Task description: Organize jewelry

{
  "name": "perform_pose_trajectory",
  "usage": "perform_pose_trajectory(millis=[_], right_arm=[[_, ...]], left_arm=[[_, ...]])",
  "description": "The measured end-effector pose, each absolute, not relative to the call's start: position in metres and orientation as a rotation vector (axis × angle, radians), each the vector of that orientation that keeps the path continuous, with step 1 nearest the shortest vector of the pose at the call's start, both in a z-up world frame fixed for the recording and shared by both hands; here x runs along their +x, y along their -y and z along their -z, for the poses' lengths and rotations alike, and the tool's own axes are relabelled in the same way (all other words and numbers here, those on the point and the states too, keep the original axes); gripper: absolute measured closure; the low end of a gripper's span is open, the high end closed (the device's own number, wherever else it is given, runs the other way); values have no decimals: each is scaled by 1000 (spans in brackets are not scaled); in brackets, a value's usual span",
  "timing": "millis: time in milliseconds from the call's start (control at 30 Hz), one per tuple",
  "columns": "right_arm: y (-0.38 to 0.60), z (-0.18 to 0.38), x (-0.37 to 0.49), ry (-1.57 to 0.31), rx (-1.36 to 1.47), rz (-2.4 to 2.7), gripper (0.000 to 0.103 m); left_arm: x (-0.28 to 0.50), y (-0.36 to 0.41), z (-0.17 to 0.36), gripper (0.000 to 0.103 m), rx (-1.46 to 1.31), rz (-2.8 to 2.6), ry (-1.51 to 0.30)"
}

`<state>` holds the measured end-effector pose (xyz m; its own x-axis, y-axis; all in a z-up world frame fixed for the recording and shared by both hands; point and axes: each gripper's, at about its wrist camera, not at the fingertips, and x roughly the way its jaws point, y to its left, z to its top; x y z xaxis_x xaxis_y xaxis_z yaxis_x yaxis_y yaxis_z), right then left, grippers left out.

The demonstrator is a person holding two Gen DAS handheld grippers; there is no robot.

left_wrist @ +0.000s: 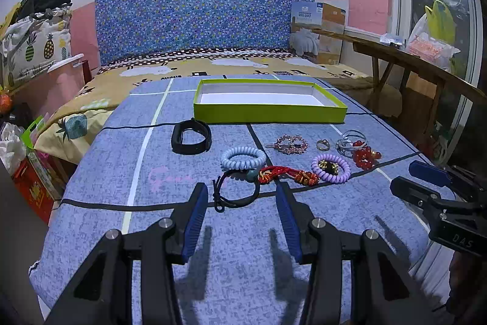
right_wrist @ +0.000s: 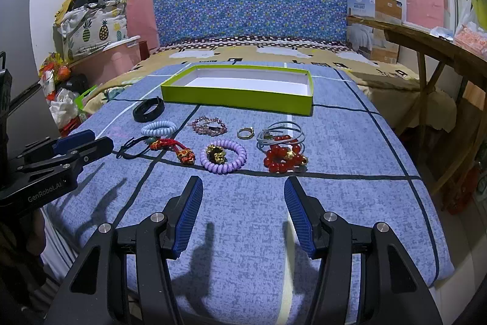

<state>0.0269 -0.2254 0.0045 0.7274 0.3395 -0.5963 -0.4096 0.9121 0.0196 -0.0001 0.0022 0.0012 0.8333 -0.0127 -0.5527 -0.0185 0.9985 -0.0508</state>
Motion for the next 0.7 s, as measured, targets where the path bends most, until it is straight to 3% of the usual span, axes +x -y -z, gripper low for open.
perform_pose_trajectory(millis=[700], right_arm=[[225, -6, 27, -629, -120, -413, 47]], left_arm=[[-4, -3, -5, 54, -66, 5, -586]])
